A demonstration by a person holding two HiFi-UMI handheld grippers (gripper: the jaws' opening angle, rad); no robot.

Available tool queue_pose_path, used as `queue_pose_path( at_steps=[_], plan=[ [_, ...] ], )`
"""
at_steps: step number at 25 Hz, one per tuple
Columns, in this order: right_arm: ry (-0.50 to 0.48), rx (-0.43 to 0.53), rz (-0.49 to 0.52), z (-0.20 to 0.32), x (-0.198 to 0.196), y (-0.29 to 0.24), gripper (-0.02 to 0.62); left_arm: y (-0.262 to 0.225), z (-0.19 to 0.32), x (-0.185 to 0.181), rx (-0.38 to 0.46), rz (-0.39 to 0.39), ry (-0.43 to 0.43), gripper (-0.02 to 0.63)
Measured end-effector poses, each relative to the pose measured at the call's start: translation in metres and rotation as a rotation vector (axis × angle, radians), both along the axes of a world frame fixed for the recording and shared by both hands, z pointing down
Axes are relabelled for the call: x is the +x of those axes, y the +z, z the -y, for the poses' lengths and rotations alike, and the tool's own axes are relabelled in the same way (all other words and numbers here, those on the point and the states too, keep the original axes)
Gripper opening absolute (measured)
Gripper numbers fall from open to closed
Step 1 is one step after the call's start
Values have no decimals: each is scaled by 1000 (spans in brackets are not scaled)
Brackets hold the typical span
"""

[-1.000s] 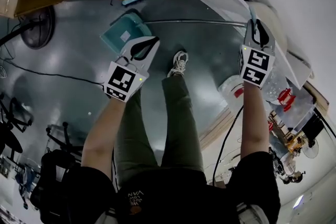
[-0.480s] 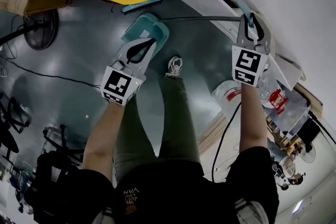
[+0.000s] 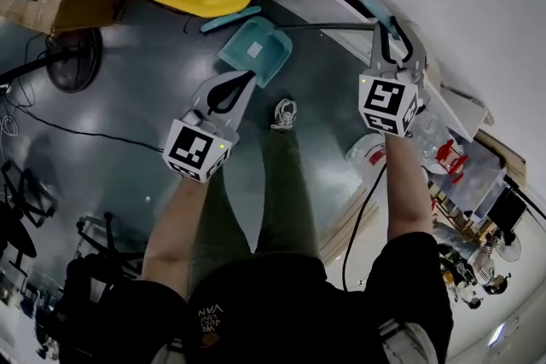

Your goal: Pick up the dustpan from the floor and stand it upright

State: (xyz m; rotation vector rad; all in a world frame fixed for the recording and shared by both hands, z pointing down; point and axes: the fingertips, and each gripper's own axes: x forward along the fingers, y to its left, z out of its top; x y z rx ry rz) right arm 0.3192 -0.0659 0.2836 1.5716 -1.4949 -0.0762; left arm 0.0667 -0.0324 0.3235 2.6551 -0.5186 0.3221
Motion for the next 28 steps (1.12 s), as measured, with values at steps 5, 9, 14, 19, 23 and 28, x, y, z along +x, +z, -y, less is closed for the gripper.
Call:
queue_pose_path(
  at_steps=[5,9,14,19,23,28],
  plan=[
    [-56,-19,-72,-3,-18,-3,83,-16,-7,-7,-3,-10,6,54],
    [-86,-26,-102,-10,-38,-4,86,-27,-10,-15,5,-5,25,54],
    [-88,-28,-92,-28,-59,-1,91,-36,-13,-21,3,-1,41,54],
    [-51,-26,-7,-47,-73,3,92,-50,-19,-21,13,4,75,54],
    [-38,-41,33,-53,-85,4,98,-61,-22,-22,16,4,110,54],
    [-40,-96,81,-60,-98,6,151,-82,-19,-23,36,5,135,54]
  ],
)
